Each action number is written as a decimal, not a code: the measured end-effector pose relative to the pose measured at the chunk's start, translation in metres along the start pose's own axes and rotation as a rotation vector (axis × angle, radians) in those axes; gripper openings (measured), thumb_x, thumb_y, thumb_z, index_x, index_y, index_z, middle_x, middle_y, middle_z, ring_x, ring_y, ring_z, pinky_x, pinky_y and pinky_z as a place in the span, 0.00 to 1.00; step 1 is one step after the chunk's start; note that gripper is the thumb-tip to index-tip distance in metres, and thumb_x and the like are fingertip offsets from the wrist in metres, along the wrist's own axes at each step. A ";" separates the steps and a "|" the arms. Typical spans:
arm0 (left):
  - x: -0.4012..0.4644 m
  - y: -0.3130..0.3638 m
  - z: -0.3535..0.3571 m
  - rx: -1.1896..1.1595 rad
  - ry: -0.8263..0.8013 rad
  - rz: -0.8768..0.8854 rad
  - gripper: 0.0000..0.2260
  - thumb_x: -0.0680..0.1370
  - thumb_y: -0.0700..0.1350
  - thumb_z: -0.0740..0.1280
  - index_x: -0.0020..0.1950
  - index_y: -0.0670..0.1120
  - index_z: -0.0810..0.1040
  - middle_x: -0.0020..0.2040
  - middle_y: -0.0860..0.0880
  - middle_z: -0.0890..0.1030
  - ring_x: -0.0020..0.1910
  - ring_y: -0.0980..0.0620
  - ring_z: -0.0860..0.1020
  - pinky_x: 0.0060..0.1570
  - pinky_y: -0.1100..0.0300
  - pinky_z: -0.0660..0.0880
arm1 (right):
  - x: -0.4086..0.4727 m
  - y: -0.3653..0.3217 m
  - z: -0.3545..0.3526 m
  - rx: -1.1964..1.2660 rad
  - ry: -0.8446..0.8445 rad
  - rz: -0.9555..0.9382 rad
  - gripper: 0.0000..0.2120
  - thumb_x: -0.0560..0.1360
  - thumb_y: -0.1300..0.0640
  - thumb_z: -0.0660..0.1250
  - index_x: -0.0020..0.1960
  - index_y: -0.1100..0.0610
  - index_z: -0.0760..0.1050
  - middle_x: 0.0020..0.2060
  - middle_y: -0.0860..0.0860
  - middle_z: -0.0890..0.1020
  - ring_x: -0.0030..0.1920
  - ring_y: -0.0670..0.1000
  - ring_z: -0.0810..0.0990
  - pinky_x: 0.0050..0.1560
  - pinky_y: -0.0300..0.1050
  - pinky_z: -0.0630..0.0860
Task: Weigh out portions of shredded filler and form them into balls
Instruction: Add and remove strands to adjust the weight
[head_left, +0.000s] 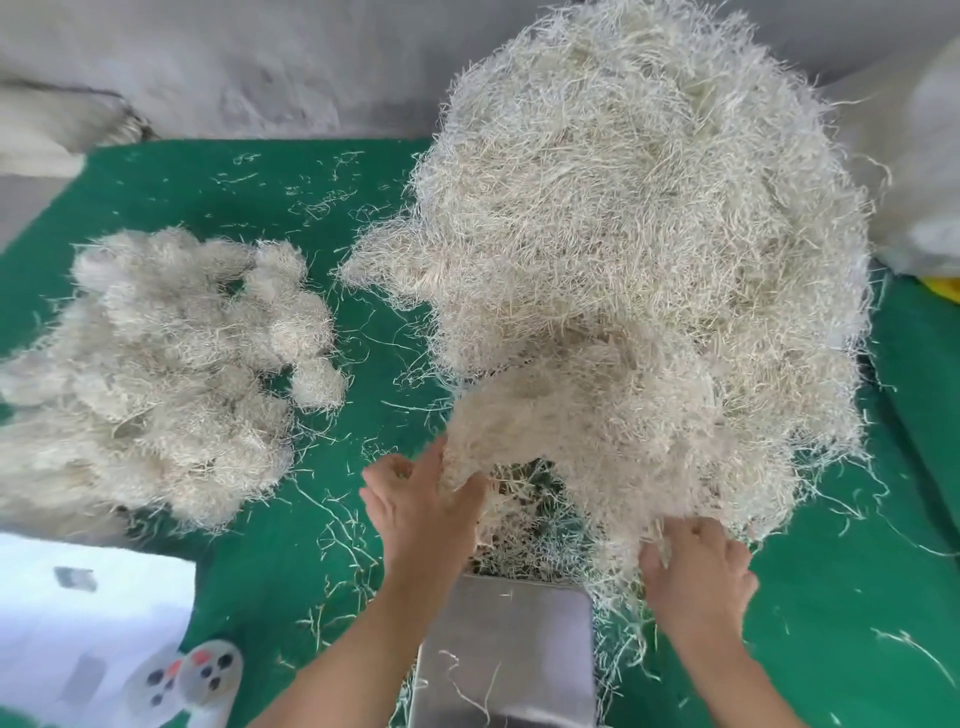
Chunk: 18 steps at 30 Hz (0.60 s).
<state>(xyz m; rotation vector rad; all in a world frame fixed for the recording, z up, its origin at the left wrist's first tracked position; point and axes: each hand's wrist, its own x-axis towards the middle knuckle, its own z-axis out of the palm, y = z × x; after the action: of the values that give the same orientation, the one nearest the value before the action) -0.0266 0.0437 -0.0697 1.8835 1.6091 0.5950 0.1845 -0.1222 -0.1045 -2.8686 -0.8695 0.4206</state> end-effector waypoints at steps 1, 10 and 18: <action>0.001 0.001 -0.007 -0.018 0.048 0.016 0.23 0.74 0.61 0.70 0.68 0.67 0.72 0.56 0.60 0.53 0.56 0.58 0.55 0.59 0.49 0.63 | 0.000 0.000 -0.003 0.074 0.077 -0.042 0.22 0.77 0.48 0.70 0.69 0.52 0.77 0.67 0.57 0.75 0.66 0.63 0.71 0.67 0.66 0.71; -0.015 0.051 -0.038 -0.806 -0.261 -0.085 0.13 0.76 0.44 0.65 0.60 0.48 0.79 0.50 0.41 0.85 0.47 0.41 0.82 0.51 0.49 0.79 | -0.013 -0.094 -0.055 0.370 0.155 -0.627 0.56 0.67 0.40 0.78 0.84 0.48 0.48 0.80 0.51 0.57 0.77 0.54 0.58 0.76 0.56 0.58; -0.011 0.078 -0.051 -0.997 -0.493 -0.015 0.15 0.69 0.63 0.70 0.51 0.59 0.87 0.52 0.56 0.86 0.55 0.56 0.84 0.61 0.53 0.73 | -0.020 -0.124 -0.080 0.725 -0.157 -0.647 0.32 0.75 0.63 0.74 0.69 0.41 0.66 0.59 0.44 0.80 0.62 0.44 0.80 0.59 0.44 0.80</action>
<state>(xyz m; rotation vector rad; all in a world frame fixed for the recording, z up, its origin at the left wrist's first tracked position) -0.0067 0.0322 0.0211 1.1248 0.7582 0.6792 0.1270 -0.0333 0.0002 -1.8063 -1.2708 0.6970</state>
